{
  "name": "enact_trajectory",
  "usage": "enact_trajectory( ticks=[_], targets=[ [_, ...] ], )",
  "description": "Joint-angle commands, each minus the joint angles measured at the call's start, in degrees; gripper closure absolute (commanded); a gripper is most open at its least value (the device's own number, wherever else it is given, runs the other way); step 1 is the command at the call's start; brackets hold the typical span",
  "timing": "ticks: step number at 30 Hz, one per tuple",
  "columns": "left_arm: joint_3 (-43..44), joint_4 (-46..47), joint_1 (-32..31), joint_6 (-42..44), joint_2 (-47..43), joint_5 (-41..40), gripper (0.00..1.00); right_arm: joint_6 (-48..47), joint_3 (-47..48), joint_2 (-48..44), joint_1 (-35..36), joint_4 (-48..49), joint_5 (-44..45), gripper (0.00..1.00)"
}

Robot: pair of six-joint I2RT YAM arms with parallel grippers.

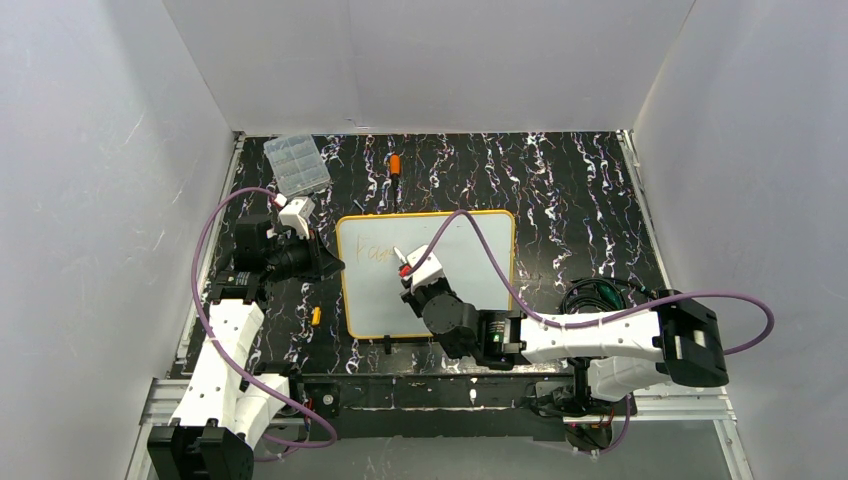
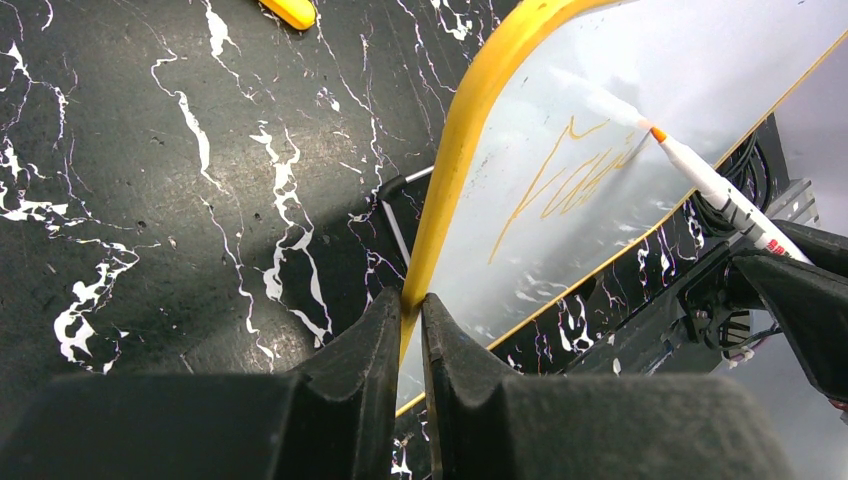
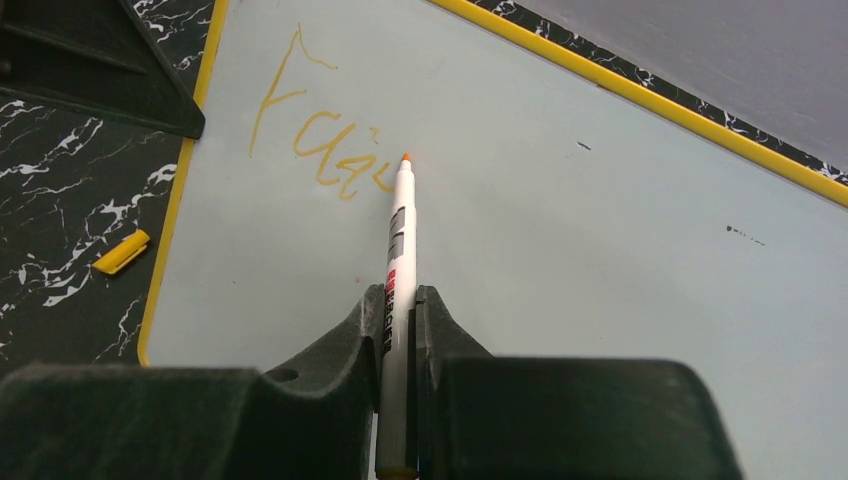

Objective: Write a sentence on the whiteboard

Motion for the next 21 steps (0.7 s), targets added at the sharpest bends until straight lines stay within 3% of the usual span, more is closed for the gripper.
enact_trajectory(
  ticks=[1,21],
  targets=[
    [1.0,-0.7,-0.3,-0.2,-0.4,1.9,0.89,0.8,2.8,0.2,-0.4,0.9,2.2,0.99],
    [1.0,-0.7,-0.3,-0.2,-0.4,1.8,0.9,11.4,-1.1,-1.5,1.5,-7.6,0.0,0.99]
  ],
)
